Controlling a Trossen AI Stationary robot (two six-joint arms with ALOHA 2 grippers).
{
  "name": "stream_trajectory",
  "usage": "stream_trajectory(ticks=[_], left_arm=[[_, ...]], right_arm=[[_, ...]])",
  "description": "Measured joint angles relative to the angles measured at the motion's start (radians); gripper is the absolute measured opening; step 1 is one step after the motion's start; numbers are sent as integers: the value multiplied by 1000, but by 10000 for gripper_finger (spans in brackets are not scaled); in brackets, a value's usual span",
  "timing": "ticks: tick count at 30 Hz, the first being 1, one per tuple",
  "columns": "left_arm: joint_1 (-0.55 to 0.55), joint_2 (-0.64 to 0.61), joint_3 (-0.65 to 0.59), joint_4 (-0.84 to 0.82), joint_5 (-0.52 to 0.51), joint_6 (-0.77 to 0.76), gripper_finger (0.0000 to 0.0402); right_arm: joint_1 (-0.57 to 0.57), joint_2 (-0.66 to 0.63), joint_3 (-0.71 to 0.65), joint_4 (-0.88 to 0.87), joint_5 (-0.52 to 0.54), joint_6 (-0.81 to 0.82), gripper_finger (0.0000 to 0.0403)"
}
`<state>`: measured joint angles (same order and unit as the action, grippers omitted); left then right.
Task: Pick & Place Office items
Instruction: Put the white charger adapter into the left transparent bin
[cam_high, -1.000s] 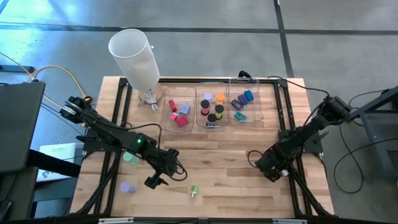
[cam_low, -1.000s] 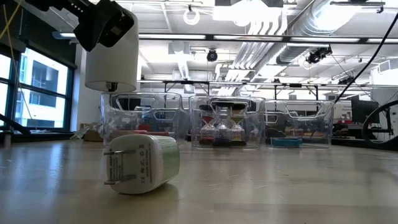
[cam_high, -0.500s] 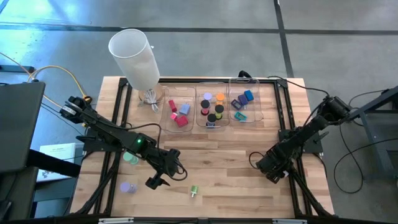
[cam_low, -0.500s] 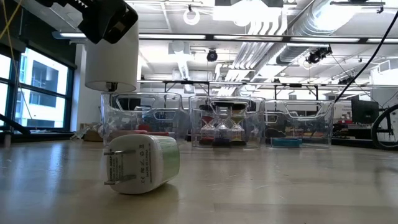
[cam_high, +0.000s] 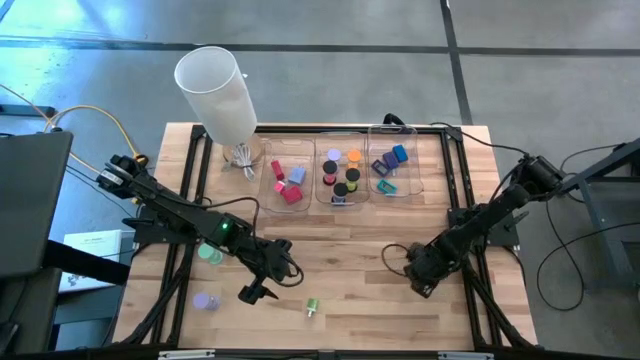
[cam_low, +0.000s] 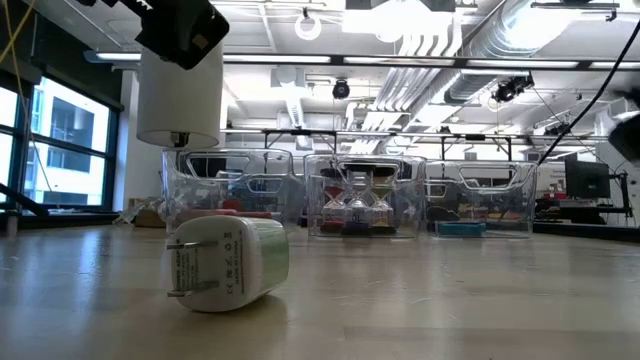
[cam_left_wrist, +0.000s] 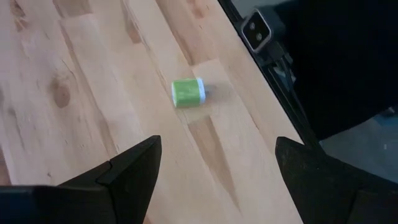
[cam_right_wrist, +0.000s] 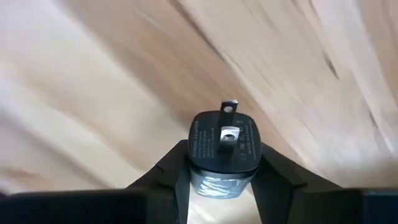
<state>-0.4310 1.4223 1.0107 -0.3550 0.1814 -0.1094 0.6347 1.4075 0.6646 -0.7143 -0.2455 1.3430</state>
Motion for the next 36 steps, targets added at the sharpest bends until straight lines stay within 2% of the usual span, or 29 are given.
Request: stream_trajectory(ticks=[3, 6, 10, 14, 18, 21, 24, 27, 30, 36], left_arm=[[10, 0, 0, 40, -7, -12, 308], [20, 0, 0, 109, -46, -17, 308], [41, 0, 2, 419, -41, -18, 308], [65, -4, 1, 560, 32, -1, 308], [101, -7, 1, 588, 49, -24, 308], [139, 3, -14, 603, 45, -34, 308], [176, 3, -54, 678, 44, -38, 308], [203, 3, -125, 843, 44, -71, 308], [234, 2, -197, 1003, 44, -171, 308], [314, 31, -260, 1161, 40, -411, 308]], right_arm=[[-8, 0, 97, 9, 165, -57, 116], [-18, 0, 184, 37, 375, -177, 116], [-44, -2, 257, 161, 656, -415, 116], [-65, -2, 284, 390, 819, -716, 116], [-67, -2, 285, 620, 853, -991, 116], [-63, 6, 285, 739, 853, -1125, 116], [-52, 11, 284, 786, 841, -1187, 116], [-49, 10, 285, 802, 844, -1210, 116], [-40, 10, 284, 802, 867, -1243, 116], [-43, 10, 284, 869, 869, -1385, 116]])
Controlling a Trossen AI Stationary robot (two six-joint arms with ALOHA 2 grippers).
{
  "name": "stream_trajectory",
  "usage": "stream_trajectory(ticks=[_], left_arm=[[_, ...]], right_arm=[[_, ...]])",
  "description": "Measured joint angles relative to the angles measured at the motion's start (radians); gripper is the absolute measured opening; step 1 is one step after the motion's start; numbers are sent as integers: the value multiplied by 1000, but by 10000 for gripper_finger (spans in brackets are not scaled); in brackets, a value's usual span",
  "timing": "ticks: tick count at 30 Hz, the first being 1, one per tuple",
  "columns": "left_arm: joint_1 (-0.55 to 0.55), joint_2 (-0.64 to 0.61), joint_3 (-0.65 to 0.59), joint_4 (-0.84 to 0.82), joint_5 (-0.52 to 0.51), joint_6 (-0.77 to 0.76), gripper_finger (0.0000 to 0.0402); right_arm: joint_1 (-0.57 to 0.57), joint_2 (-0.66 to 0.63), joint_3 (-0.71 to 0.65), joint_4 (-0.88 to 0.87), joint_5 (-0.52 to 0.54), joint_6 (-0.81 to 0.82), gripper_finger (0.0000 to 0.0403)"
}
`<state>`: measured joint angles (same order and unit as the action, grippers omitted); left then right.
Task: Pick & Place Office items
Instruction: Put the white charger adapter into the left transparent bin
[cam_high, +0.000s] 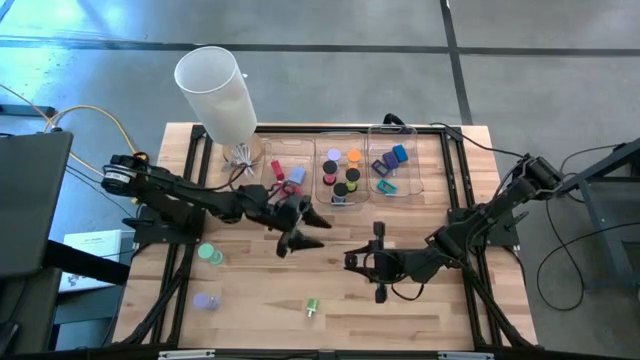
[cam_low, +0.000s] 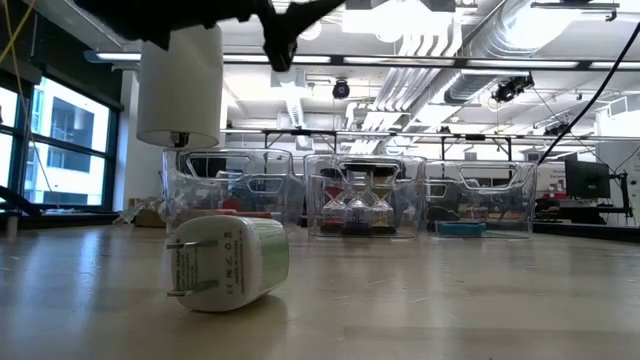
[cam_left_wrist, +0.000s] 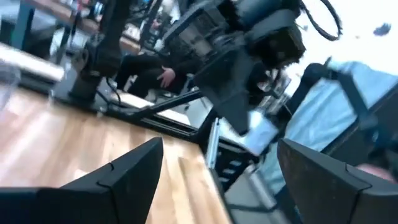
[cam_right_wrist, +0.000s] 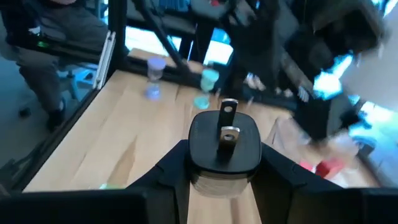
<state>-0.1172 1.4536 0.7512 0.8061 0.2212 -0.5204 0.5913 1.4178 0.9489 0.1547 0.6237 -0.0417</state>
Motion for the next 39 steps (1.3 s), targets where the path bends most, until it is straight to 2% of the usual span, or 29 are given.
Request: stream_trajectory(ticks=[6, 12, 15, 25, 31, 39], left_arm=[[5, 119, -1, 195, 5, -216, 308], [5, 215, -2, 454, 20, -232, 308], [5, 232, -2, 522, 18, -254, 308], [5, 234, -1, 526, -67, -281, 308], [6, 234, -1, 508, -80, -359, 308], [6, 235, -1, 493, -100, -488, 308]], right_arm=[[-47, 11, 0, 51, -2, -112, 116], [-86, 11, 0, 41, -16, -97, 116], [-91, 11, 0, 35, -14, -93, 116], [-139, 11, 0, 23, -6, -94, 116], [-186, 11, 0, 1, -59, -92, 116], [-191, 11, 0, -57, -58, -57, 116]])
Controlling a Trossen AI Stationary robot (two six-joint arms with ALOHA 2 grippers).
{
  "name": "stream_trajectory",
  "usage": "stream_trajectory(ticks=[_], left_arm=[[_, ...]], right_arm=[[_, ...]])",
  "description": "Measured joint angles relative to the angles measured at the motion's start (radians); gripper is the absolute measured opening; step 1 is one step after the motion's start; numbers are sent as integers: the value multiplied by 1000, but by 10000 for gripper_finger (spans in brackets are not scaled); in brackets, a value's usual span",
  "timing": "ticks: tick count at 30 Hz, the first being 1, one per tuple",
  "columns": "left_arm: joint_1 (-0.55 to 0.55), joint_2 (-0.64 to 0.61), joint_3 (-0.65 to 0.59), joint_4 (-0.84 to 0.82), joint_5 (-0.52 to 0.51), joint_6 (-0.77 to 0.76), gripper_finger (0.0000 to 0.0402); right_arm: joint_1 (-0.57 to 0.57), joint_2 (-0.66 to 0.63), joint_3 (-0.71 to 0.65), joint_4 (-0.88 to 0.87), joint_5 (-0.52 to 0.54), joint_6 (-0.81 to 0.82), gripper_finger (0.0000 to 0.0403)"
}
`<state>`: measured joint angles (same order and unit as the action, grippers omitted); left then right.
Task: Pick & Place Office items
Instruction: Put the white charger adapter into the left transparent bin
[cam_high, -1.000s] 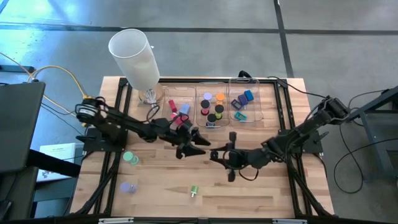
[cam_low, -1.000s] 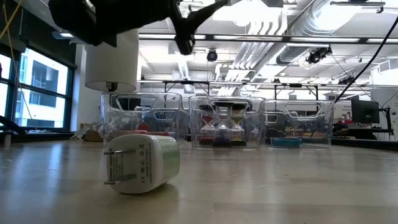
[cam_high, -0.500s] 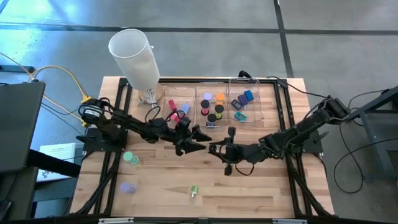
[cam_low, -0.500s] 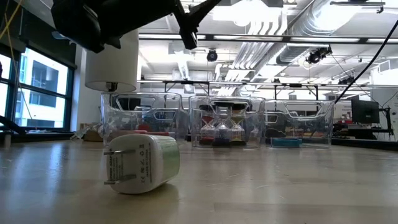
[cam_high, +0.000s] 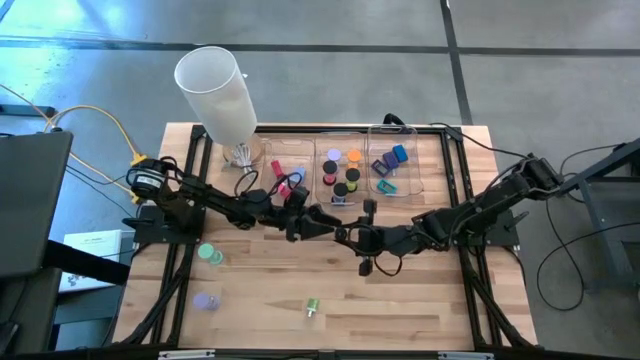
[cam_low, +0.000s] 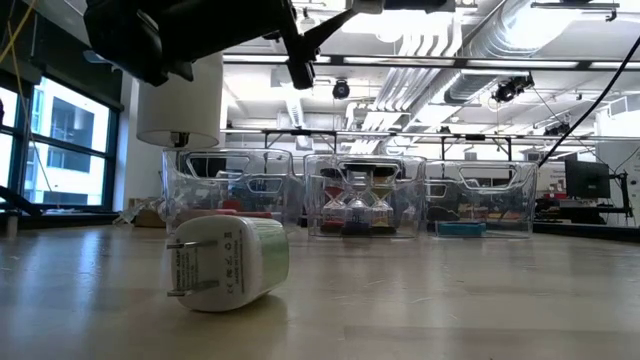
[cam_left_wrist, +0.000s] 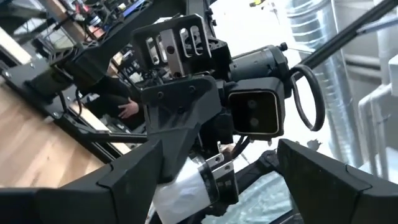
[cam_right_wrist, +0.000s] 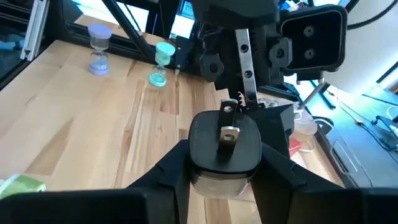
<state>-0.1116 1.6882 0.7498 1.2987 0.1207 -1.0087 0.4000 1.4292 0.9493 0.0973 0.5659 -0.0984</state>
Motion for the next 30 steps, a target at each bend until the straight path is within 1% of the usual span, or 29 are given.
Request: stream_trajectory(ticks=[3, 8, 11, 15, 18, 23, 28, 30], left_arm=[[0, 0, 0, -8, 0, -36, 308], [-1, 0, 2, -38, 4, -45, 308], [-1, -1, 2, -63, 6, -85, 308], [-4, 1, 1, -137, 31, -129, 308], [-5, 0, 0, -137, 51, -182, 308], [-3, 0, 1, -149, 47, -228, 308], [-3, 0, 1, -148, 44, -218, 308], [-3, 0, 1, -147, 43, -216, 308]], right_arm=[[0, 0, 0, -5, -2, 1, 116], [0, 0, 0, -11, -23, 1, 116], [0, 2, 0, -13, -26, 1, 116], [4, 1, 0, -10, -14, -1, 116], [5, 1, 0, -14, -16, 1, 116], [5, 1, 0, -20, -24, 25, 116], [-12, 1, 0, -23, -94, 73, 116], [-21, 2, 0, -32, -97, 84, 116]])
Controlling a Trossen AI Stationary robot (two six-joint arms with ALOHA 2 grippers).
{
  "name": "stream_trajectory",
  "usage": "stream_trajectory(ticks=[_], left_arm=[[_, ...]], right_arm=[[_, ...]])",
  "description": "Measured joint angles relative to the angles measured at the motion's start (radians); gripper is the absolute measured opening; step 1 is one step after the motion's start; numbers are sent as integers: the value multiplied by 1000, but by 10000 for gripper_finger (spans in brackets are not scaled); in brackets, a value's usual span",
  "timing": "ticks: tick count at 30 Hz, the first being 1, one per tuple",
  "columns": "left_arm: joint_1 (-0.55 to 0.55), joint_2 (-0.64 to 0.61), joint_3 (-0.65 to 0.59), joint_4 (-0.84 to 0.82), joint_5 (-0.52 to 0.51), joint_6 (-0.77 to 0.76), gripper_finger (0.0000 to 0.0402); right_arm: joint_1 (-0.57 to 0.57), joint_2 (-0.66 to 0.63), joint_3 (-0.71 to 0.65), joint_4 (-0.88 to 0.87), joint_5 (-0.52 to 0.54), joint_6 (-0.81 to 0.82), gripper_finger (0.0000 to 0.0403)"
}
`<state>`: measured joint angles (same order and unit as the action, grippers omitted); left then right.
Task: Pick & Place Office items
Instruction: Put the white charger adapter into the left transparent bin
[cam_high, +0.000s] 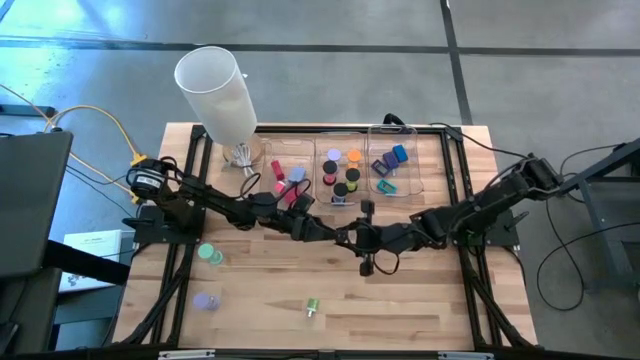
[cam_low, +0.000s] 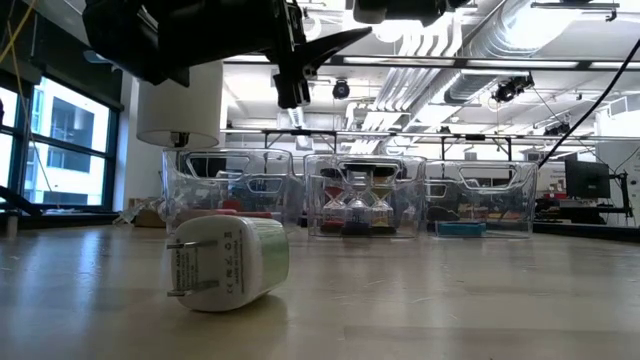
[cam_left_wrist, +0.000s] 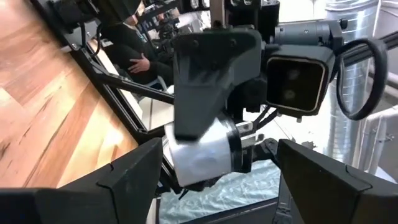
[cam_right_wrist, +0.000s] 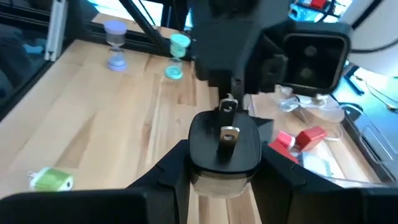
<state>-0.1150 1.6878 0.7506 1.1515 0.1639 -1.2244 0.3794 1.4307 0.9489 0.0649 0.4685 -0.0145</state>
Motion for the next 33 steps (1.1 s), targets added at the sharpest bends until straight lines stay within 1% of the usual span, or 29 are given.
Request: stream_trajectory(ticks=[3, 13, 17, 22, 33], left_arm=[[0, 0, 0, 0, -3, 0, 308], [2, 3, -3, -44, -7, 0, 308], [9, 3, -3, -74, -3, -18, 308], [9, 3, -2, -80, -31, -67, 308], [9, 3, -1, -83, -35, -85, 308]], right_arm=[[-15, 0, 0, 0, -9, 3, 116], [-80, 88, 3, 65, -131, 14, 116], [-88, 112, 3, 88, -146, 10, 116], [-88, 112, 2, 75, -152, 13, 116], [-88, 112, 2, 68, -153, 1, 116]])
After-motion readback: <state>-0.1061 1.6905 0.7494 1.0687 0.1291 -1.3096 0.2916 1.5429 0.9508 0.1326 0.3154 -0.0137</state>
